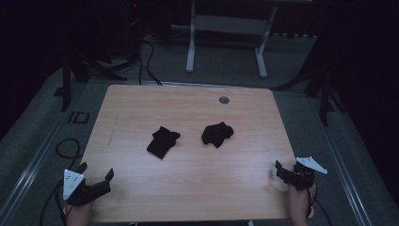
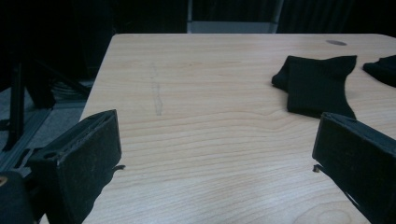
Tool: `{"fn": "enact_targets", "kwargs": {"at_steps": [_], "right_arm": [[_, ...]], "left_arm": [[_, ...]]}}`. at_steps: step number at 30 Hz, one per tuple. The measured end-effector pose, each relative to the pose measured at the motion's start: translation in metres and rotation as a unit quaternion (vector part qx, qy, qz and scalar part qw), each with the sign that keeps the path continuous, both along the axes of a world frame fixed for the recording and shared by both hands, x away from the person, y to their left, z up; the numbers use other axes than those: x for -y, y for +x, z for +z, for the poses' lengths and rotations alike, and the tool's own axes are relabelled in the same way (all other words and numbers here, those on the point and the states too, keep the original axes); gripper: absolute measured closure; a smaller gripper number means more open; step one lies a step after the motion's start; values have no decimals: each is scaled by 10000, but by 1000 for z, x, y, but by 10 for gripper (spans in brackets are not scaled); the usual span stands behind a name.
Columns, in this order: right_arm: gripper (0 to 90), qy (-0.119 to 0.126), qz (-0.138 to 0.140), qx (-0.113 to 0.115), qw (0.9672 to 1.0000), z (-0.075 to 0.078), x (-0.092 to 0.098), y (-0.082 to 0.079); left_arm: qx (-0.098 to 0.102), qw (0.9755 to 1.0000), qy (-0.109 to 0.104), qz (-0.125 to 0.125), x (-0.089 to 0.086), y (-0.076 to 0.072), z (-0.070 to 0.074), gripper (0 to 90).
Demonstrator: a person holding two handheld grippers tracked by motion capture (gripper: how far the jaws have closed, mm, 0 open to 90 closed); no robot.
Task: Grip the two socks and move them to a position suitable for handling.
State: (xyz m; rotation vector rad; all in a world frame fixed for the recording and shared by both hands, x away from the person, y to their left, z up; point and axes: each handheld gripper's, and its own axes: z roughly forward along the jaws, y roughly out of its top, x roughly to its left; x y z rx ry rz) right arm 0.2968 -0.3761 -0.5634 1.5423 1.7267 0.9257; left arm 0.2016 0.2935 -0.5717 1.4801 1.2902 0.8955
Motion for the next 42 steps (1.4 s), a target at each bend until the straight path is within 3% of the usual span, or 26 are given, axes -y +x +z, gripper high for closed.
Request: {"fn": "enact_targets", "kwargs": {"at_steps": [5,7,10,14,17,22,26,29,30,31,32,33,34,38,42], "right_arm": [[132,93,265,48,9996,0,1,-1],[132,117,349,37,9993,0,1,-1],[129,146,588,-9,9982,3,1,2],[126,8,817,17,9967,8,-5,5],[124,355,1311,188,9905,7,-7,7],[126,328,1762,33,9838,8,-21,11],[127,322,2011,-21,9790,16,-35,16],[127,391,2119,-23,9765,19,-41,21],[125,391,2119,-23,9765,19,-41,21],[117,340,2208,-5,9747,24,-54,29],[111,331,2319,28,9722,25,-58,32],[111,331,2319,28,9722,25,-58,32],[111,336,2464,-7,9686,26,-66,37],[118,264,2647,-114,9639,27,-83,53],[146,261,2783,-128,9600,28,-99,69]], "left_arm": [[-35,9993,-10,-385,9,1,2,17],[-78,9991,52,-412,12,1,2,17],[-173,9974,141,-689,30,3,4,17],[-39,9961,180,-867,49,4,7,39],[43,9949,148,-999,60,5,11,39],[-261,9891,-156,-1437,77,15,12,38],[-347,9841,-109,-1738,94,23,13,38],[-341,9835,-95,-1776,99,24,13,38],[-337,9813,-101,-1893,107,28,13,38],[-373,9795,-76,-1978,113,31,13,38],[-379,9788,-27,-2012,116,32,13,37],[-379,9788,-27,-2012,116,32,13,38],[-386,9775,31,-2072,121,34,11,37],[-406,9754,73,-2163,127,37,9,37],[-406,9750,57,-2184,130,38,9,37]]}}
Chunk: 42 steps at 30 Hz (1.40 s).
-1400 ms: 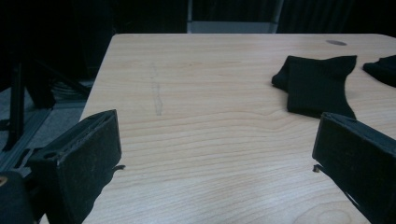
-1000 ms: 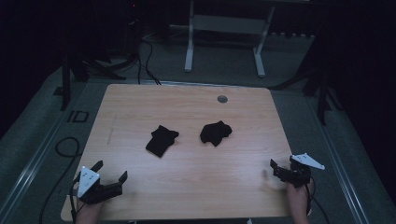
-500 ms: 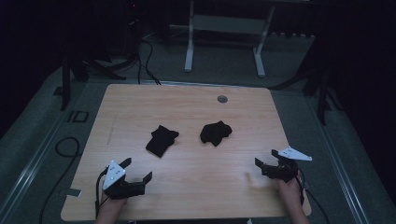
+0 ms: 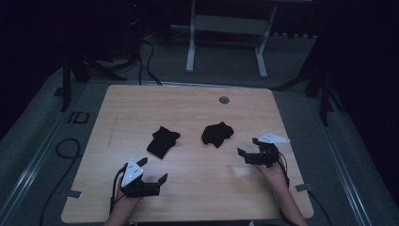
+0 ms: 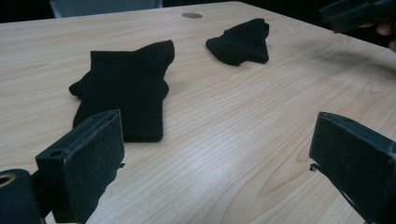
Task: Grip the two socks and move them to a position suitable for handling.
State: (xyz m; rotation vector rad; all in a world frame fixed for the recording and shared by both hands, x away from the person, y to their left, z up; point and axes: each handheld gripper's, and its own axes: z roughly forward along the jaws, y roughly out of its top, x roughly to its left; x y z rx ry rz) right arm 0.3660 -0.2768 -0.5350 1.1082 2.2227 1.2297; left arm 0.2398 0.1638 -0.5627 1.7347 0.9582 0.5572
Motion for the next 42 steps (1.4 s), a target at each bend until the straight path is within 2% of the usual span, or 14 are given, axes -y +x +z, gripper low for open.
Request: {"fn": "enact_targets", "kwargs": {"at_steps": [4,7,16,21,22,26,30,31,33,34,36,37,40,42], "right_arm": [[194,-25,91,5,10000,2,-9,8],[339,-160,167,65,9997,6,-24,24],[393,-301,118,-58,9995,17,-53,69],[393,-408,34,-436,9982,8,-66,92],[383,-540,56,-609,9967,0,-71,98],[358,-761,106,-812,9937,-16,-81,100],[360,-867,176,-798,9929,-24,-86,96],[436,-782,217,-746,9939,-26,-88,94],[458,-756,225,-743,9941,-26,-88,93],[642,-703,345,-760,9940,-25,-89,90],[683,-735,392,-773,9935,-25,-91,89],[782,-783,447,-781,9929,-23,-95,86],[801,-985,418,-701,9918,-21,-101,82],[807,-848,488,-686,9928,-17,-104,73]], "left_arm": [[-2,10000,-28,-43,3,2,0,37],[-21,9999,-20,-103,9,5,-1,37],[-46,9998,-12,-203,18,9,-1,37],[-77,9997,-14,-240,22,12,-1,37],[-76,9997,-15,-249,23,12,-1,36],[-97,9995,-30,-298,26,15,-1,37],[-106,9995,-48,-309,27,15,-1,37],[-105,9994,-43,-325,28,15,0,37],[-103,9994,-42,-321,28,15,0,37],[-100,9994,-47,-314,28,15,0,37],[-106,9995,-43,-292,28,15,0,37],[-117,9995,-56,-285,28,15,0,37],[-145,9995,-86,-279,29,15,1,37],[-217,9992,-125,-301,30,15,4,37]]}}
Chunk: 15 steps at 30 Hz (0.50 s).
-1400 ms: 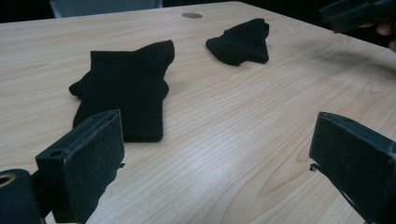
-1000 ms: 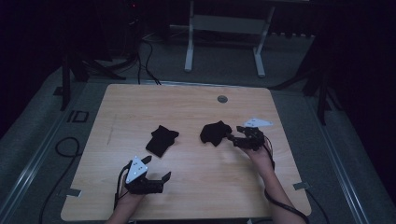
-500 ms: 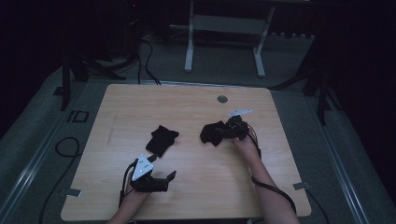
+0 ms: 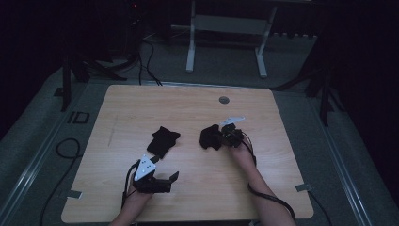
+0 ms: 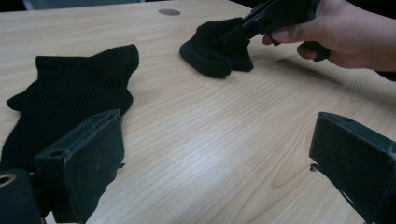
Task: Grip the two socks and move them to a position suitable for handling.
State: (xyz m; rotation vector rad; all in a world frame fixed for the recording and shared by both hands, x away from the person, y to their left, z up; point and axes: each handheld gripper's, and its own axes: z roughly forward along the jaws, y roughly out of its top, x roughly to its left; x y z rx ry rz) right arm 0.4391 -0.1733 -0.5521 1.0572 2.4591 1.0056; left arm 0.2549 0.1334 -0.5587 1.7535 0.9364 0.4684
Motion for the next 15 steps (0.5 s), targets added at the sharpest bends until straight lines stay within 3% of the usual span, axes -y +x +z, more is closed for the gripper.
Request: {"fn": "enact_targets", "kwargs": {"at_steps": [5,9,12,15], "right_arm": [[809,285,200,148,9993,11,0,-18],[809,452,464,505,9966,33,0,-44],[809,714,552,579,9942,47,3,-57],[809,755,621,716,9926,55,4,-68]], "left_arm": [[-84,9999,-43,-102,4,2,4,38],[-128,9998,-27,-176,10,3,6,39],[-169,9996,60,-206,15,4,7,43],[-195,9996,73,-198,18,5,8,49]]}}
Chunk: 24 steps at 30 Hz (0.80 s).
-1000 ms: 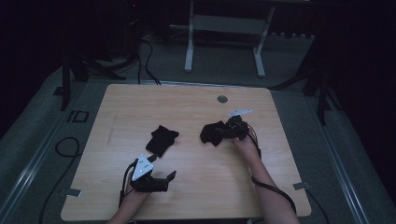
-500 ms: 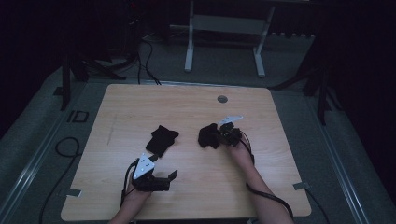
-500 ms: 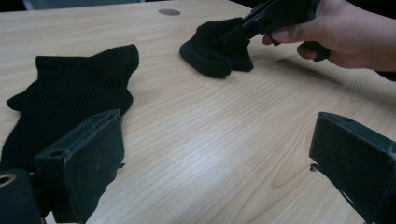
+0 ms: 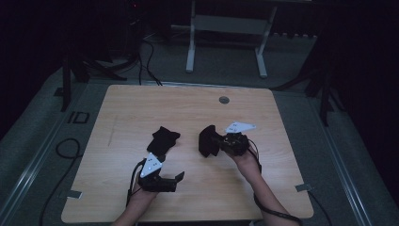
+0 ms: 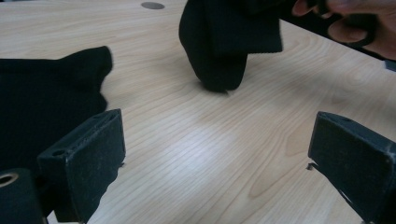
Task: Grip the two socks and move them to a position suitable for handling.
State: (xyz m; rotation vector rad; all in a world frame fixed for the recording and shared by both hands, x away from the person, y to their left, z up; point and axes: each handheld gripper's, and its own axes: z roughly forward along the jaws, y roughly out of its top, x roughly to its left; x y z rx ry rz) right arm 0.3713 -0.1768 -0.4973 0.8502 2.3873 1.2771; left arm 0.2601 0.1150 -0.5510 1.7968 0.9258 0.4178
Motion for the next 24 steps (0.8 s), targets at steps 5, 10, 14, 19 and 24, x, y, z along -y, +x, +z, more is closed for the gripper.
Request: {"fn": "enact_targets", "kwargs": {"at_steps": [5,10,14,19,24], "right_arm": [[808,52,176,189,9997,14,2,-20],[808,-19,277,284,9992,17,1,-29],[808,-91,374,350,9986,17,-2,-37],[807,-147,629,430,9970,14,-12,-51],[807,-134,740,410,9963,13,-16,-54]], "left_arm": [[-50,9999,95,-3,13,3,2,147],[-173,9985,-172,-493,19,8,7,160],[-186,9973,-222,-672,26,12,12,209],[-418,9937,-356,-976,36,26,12,315],[-538,9915,-392,-1122,39,30,9,433]]}}
